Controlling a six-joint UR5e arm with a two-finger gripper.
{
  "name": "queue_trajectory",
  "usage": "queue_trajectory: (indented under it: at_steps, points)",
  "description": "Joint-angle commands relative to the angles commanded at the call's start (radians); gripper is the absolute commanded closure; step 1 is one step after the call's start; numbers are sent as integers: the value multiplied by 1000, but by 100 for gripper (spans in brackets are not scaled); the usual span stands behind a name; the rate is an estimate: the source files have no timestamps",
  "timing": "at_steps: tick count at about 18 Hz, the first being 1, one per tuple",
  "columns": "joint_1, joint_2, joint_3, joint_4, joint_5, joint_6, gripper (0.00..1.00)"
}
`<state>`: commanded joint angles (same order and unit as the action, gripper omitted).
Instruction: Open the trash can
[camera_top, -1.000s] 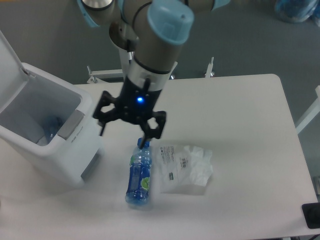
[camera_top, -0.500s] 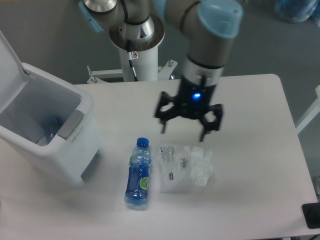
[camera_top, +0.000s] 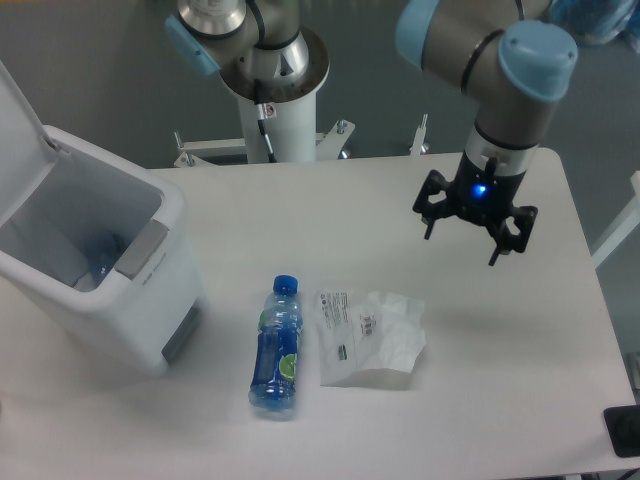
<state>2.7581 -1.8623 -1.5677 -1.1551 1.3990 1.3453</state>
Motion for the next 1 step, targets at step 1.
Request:
queue_trajectory:
  at_steps: [1]
  points:
    - [-6, 0, -2, 0, 0, -2, 0]
